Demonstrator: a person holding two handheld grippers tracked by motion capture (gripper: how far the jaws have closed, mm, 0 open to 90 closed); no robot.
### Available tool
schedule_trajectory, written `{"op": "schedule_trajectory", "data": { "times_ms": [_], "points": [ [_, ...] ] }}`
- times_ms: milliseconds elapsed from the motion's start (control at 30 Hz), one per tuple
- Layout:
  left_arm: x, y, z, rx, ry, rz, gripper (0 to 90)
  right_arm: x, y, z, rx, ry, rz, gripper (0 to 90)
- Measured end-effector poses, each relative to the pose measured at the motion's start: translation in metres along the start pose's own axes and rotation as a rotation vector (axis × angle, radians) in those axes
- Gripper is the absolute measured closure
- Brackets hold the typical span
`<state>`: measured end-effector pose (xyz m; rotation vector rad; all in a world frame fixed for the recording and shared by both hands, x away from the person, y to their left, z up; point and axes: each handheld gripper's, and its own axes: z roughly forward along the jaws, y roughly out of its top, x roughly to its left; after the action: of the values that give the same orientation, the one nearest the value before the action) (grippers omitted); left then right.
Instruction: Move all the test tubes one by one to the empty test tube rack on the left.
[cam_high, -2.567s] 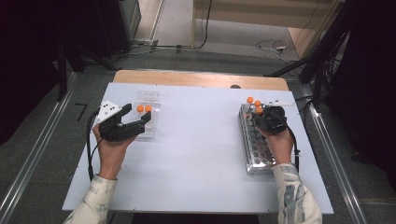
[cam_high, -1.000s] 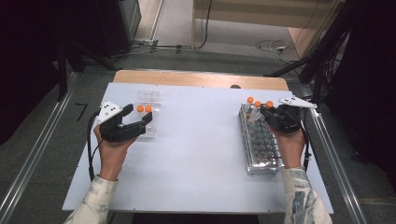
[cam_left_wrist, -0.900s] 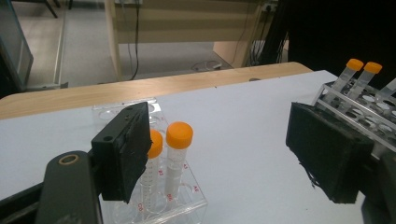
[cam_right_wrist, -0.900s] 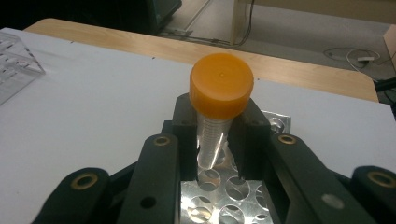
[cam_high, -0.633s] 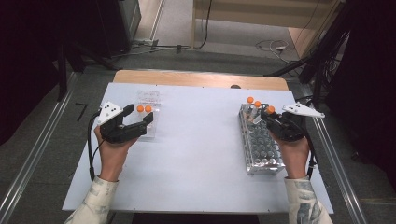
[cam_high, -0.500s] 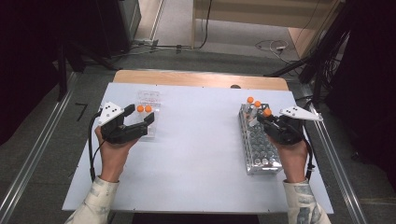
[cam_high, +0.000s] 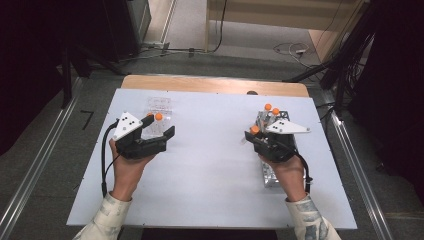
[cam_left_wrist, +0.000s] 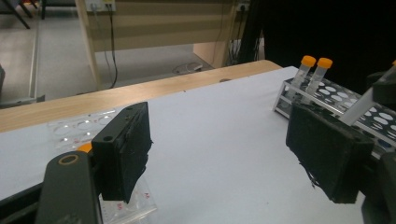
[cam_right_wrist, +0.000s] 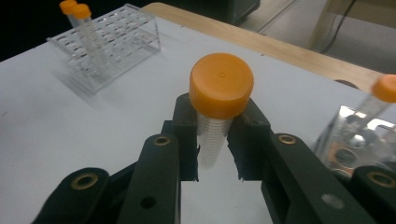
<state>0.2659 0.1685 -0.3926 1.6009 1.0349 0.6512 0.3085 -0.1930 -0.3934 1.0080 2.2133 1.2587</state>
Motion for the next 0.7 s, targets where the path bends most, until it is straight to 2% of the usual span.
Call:
{"op": "schedule_trajectory", "data": {
  "times_ms": [233,400,567,700],
  "points": [
    [-0.01,0.0,0.002,0.004,-0.021,0.02,22.1,0.017,-0.005,0.021,0.036,0.058,-0.029,71.3],
    [-0.02,-0.005,0.008,0.025,-0.044,0.046,22.1,0.027,-0.009,0.03,0.048,0.082,-0.053,71.3],
    [-0.035,-0.013,0.019,0.062,-0.08,0.071,22.1,0.038,-0.011,0.037,0.063,0.104,-0.074,71.4],
    [-0.045,-0.014,0.022,0.068,-0.118,0.08,22.1,0.047,-0.012,0.041,0.068,0.124,-0.094,71.4]
  ]
}}
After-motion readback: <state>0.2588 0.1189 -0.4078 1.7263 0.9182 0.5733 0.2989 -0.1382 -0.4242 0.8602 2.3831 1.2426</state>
